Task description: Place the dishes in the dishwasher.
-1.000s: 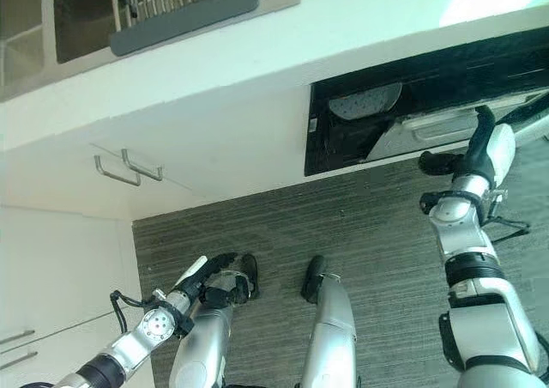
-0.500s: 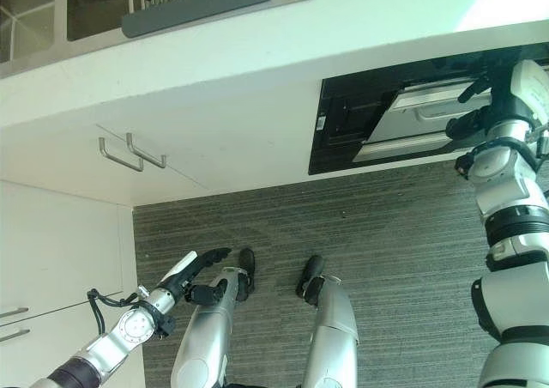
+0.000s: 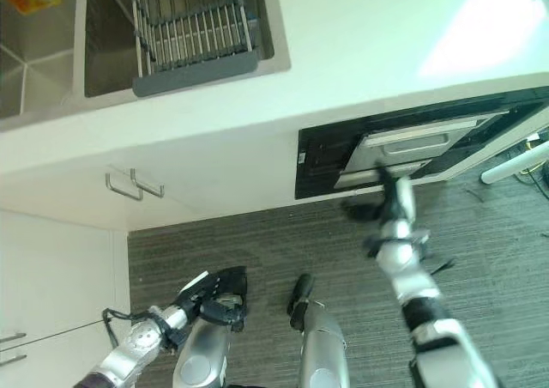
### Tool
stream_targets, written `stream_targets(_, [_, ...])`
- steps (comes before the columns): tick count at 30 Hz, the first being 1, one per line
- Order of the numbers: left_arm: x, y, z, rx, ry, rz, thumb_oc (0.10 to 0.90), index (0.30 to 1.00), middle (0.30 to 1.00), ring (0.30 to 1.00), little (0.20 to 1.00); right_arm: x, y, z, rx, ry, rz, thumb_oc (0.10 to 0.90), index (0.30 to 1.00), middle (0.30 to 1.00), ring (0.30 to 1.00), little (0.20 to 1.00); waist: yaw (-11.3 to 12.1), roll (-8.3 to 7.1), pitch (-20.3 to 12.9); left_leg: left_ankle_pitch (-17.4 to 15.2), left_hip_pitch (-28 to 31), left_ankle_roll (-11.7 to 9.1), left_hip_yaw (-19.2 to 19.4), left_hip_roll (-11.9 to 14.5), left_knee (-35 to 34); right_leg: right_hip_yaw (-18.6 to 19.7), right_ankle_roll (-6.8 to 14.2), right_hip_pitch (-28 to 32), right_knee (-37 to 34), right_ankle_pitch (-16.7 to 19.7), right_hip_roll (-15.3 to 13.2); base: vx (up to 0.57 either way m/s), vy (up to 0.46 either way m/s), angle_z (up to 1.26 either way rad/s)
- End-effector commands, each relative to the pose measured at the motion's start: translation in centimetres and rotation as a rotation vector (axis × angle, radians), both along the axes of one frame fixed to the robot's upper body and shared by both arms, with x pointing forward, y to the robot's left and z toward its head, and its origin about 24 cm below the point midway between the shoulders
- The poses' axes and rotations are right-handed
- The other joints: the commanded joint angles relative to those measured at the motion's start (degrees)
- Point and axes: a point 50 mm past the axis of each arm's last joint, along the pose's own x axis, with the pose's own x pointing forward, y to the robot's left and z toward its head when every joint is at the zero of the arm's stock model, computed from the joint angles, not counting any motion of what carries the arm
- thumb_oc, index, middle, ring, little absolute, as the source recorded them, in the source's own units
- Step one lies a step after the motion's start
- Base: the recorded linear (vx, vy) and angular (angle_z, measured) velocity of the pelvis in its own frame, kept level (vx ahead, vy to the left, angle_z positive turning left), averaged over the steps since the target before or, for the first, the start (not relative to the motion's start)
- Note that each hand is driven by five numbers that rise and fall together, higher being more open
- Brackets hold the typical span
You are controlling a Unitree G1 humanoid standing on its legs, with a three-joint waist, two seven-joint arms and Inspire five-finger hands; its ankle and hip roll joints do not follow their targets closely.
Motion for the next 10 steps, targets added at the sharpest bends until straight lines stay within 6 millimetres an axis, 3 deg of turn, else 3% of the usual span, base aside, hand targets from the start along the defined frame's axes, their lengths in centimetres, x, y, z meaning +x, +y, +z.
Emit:
stream_targets(1, [-1.0,1.3,-0.1,-0.098,0.031,0.038,0.800,0.900,0.900,0.900,0.900,1.7,-3.4,7.0,-0.071,-0.348,-0.113,0.800,0.900,0.900,0.900,0.900,-1.03,-0.78,-4.72,-9.42,1.10,1.45,1.96,1.08,4.65,4.56,4.68,7.40,-0.62,-9.02,-2.56,0.09,0.053,-0.23])
stream_targets(6, [-2.5,2.8,-1.3,-0.215,0.140,0.151,0.800,0.900,0.900,0.900,0.900,-3.0,-4.6,1.9,-0.050,-0.205,-0.147,0.800,0.900,0.900,0.900,0.900,-3.65,-1.20,-8.97,-11.43,5.23,1.58,3.61,0.86,4.65,5.00,4.97,10.52,-0.62,-10.44,-2.89,0.05,0.028,-0.27])
stream_targets(7, [-2.7,3.0,-1.7,-0.215,0.159,0.164,0.800,0.900,0.900,0.900,0.900,-3.5,-4.5,1.1,-0.035,-0.177,-0.146,0.800,0.900,0.900,0.900,0.900,-3.99,-1.23,-9.43,-11.67,5.72,1.56,3.93,1.00,4.65,4.98,5.02,10.86,-0.62,-10.61,-2.88,-0.01,0.030,-0.08])
stream_targets(8, [-3.7,3.2,-2.8,-0.203,0.224,0.195,0.800,0.900,0.900,0.900,0.900,-4.9,-4.0,-1.3,0.003,-0.078,-0.146,0.800,0.900,0.900,0.900,0.900,-4.66,-1.41,-10.81,-12.21,6.68,1.39,4.74,1.29,4.65,4.97,5.27,11.54,-0.62,-11.10,-2.89,-0.02,0.028,-0.09])
stream_targets(10, [-4.4,3.2,-3.7,-0.171,0.273,0.221,0.800,0.900,0.900,0.900,0.900,-6.1,-3.6,-3.1,0.034,0.003,-0.149,0.800,0.900,0.900,0.900,0.900,-4.94,-1.52,-11.70,-12.46,7.01,1.21,5.01,1.42,4.65,4.94,5.52,11.78,-0.62,-11.28,-3.00,-0.03,0.020,-0.11])
